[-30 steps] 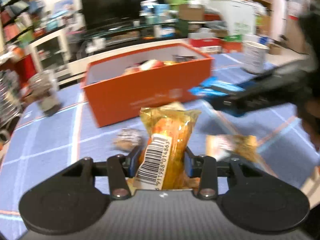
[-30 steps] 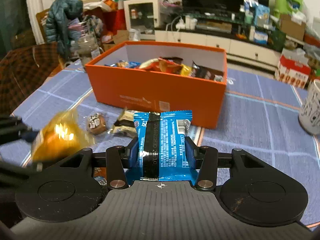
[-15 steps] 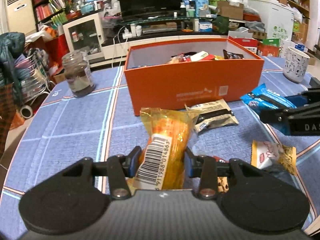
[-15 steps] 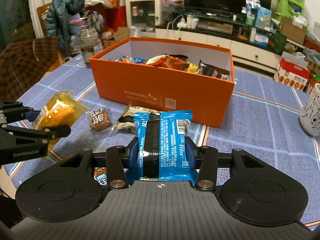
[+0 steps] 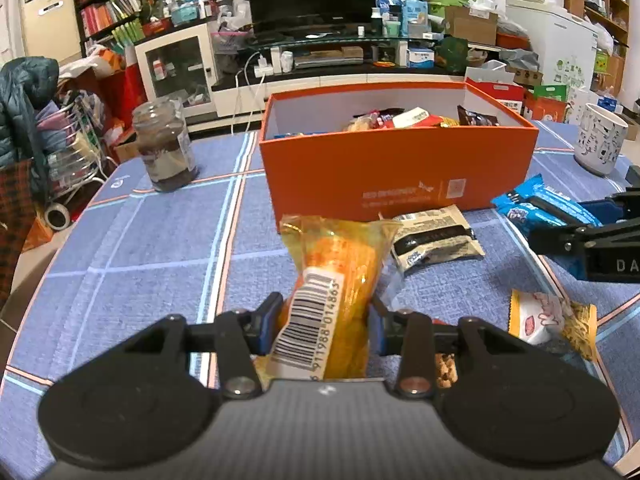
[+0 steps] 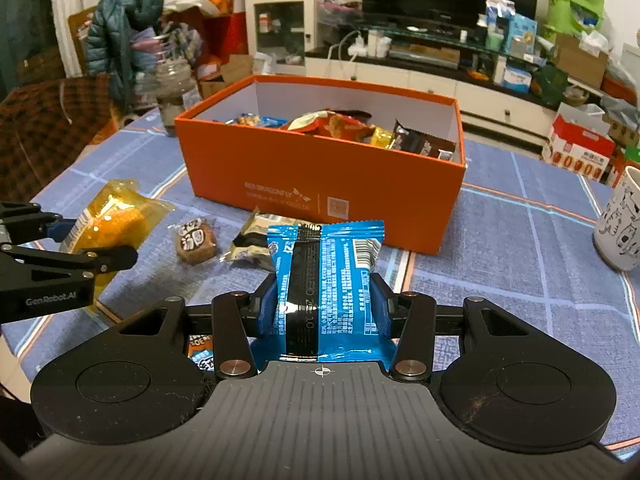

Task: Organize snacks
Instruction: 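Carry the orange bread bag and blue chocolate bar over the orange box with both grippers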

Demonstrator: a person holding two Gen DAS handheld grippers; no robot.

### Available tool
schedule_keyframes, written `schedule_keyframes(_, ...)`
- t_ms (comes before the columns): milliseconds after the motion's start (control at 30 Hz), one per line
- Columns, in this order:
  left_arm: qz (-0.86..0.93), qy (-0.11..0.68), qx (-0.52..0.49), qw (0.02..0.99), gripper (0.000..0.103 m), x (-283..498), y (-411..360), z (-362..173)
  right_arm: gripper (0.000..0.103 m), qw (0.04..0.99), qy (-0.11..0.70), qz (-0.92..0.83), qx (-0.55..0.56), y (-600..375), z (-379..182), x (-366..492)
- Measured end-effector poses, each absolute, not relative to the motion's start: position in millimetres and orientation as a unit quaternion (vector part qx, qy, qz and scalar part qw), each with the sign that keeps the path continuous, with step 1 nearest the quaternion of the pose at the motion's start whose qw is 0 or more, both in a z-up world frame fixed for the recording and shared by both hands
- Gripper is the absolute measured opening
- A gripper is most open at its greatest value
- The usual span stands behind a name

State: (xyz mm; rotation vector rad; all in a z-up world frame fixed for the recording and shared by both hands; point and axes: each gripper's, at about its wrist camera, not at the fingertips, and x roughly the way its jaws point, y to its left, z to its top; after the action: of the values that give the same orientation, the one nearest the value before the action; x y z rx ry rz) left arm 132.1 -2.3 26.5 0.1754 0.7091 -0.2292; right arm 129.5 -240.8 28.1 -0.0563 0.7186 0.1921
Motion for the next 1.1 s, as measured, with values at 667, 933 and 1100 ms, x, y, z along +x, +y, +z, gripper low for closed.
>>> schedule_keyframes(667,-0.087,0.347,0.077,0.931,0.041,138,-4,28,0.033,0.932,0.346,0.104,-0.024,-226,39,127)
schedule_keyframes(933,-0.081,0.324,0.051,0.941,0.041,133,8,47,0.033,0.935,0.337,0.104,-0.019,-228,44,125)
schedule_keyframes(1100,-0.100,0.310,0.025,0.945,0.041,136,11,68,0.033,0.947,0.308,0.095,0.003,-239,64,122)
